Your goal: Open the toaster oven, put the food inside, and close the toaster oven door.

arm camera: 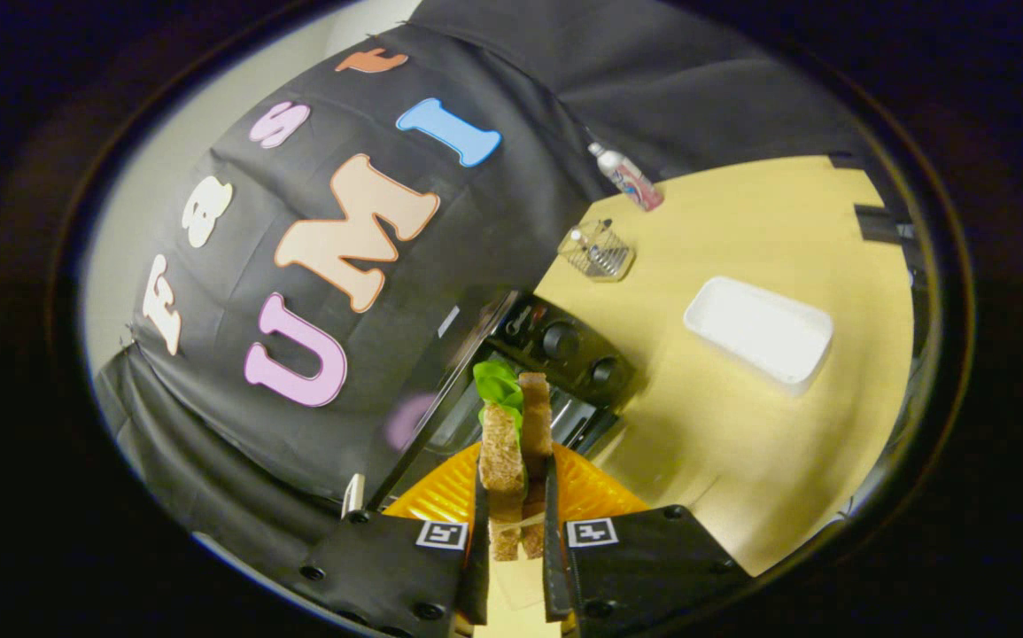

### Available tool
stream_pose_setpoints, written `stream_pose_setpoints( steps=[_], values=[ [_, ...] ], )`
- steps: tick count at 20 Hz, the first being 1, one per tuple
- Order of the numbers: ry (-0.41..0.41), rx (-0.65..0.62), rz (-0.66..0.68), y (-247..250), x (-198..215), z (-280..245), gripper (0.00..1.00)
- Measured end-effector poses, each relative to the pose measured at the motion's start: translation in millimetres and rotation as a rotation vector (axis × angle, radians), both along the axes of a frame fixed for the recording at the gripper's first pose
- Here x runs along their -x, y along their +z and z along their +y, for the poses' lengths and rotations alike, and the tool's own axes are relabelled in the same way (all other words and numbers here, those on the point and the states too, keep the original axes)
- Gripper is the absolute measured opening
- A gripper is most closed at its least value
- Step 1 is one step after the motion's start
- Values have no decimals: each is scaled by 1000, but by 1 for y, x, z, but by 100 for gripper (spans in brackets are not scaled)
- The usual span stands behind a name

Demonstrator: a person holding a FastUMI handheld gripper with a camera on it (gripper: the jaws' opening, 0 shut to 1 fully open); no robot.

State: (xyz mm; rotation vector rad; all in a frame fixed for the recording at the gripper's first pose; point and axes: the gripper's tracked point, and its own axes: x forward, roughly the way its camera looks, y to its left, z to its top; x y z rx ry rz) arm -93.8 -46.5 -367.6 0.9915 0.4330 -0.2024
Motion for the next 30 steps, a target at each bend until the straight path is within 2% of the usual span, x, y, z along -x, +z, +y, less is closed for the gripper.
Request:
stream_pose_setpoints(
  steps=[8, 13, 19, 23, 29, 30],
  values=[
    [31, -128, 11, -30, -59, 57, 26],
    [25, -190, 21, -48, -95, 71, 26],
    [35, -216, 56, -60, -105, 75, 29],
    [29, -175, 104, -69, -95, 70, 57],
    [56, -121, 102, -62, -75, 71, 100],
    [57, -108, 105, -61, -71, 69, 100]
  ],
)
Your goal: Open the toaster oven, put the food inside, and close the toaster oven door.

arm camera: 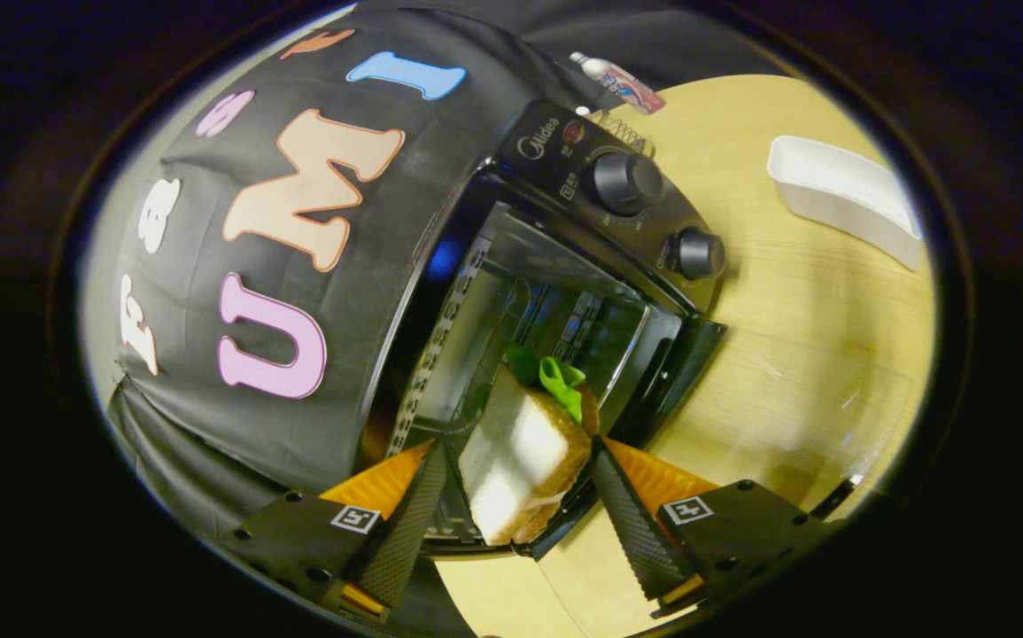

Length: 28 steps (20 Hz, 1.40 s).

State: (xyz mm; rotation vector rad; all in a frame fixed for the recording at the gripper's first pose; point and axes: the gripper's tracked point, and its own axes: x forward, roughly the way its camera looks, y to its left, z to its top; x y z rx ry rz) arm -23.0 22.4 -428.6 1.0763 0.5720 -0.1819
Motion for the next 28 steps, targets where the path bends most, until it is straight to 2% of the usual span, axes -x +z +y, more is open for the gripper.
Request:
stream_pose_setpoints(
  steps=[5, 8, 17, 23, 28],
  values=[
    [27, 62, 0, 9, 30, -6, 100],
    [72, 129, 5, 13, 53, -7, 100],
    [297, 459, 93, -2, 139, -11, 100],
    [452, 625, 222, -42, 195, -15, 100],
    [575, 766, 293, -72, 209, -15, 100]
  ],
)
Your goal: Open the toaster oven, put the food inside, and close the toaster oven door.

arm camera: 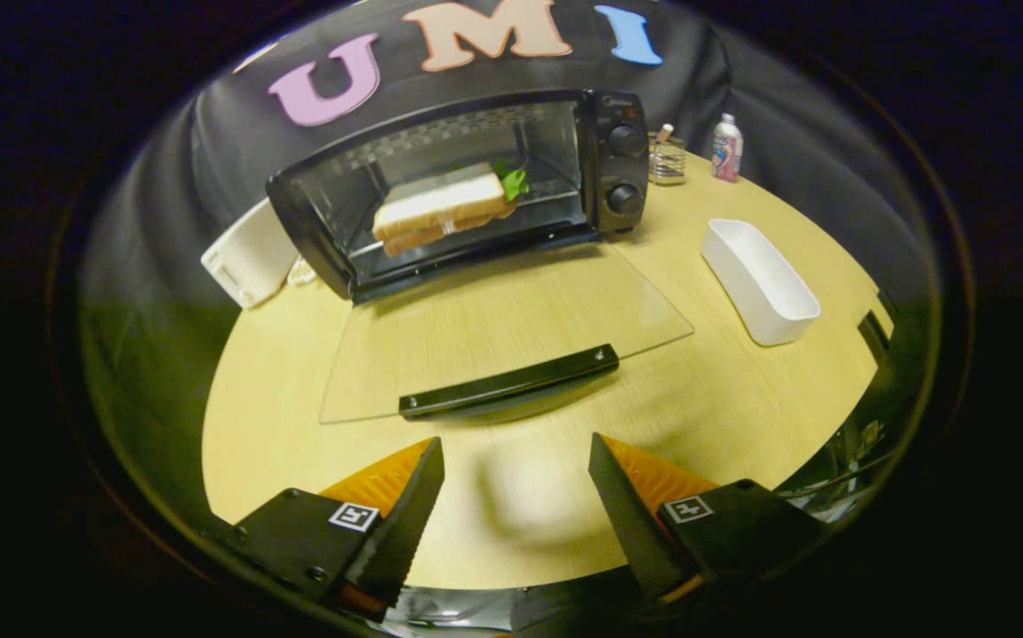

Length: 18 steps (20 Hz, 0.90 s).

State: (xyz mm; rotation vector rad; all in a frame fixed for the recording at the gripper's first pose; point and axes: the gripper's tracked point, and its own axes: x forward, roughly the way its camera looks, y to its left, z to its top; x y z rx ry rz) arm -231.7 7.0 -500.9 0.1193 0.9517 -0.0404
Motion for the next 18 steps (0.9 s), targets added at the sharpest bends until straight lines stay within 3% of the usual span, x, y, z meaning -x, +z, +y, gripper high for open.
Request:
stream_pose_setpoints(
  steps=[6, 18],
  values=[
    [104, 59, 7, -21, -16, 13, 100],
    [54, 23, -108, 8, -40, 15, 99]
  ],
)
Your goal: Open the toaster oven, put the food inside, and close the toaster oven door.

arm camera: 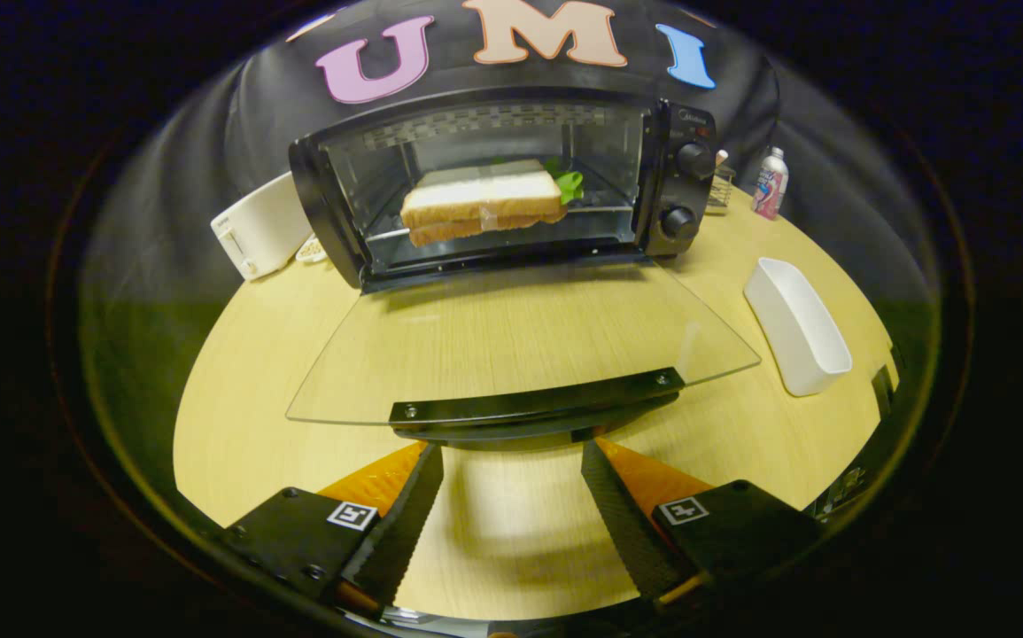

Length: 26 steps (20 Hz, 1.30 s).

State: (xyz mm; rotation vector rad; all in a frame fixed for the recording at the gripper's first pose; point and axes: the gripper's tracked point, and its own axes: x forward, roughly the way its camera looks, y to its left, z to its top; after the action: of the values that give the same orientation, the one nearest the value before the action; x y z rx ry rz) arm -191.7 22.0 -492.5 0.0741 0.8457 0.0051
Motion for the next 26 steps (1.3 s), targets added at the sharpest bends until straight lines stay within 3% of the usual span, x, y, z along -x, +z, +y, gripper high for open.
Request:
stream_pose_setpoints(
  steps=[9, 17, 26],
  values=[
    [-29, -49, -217, 91, -75, -2, 99],
    [-28, -69, -292, 117, -135, 4, 99],
    [6, -65, -325, 129, -141, 3, 99]
  ],
)
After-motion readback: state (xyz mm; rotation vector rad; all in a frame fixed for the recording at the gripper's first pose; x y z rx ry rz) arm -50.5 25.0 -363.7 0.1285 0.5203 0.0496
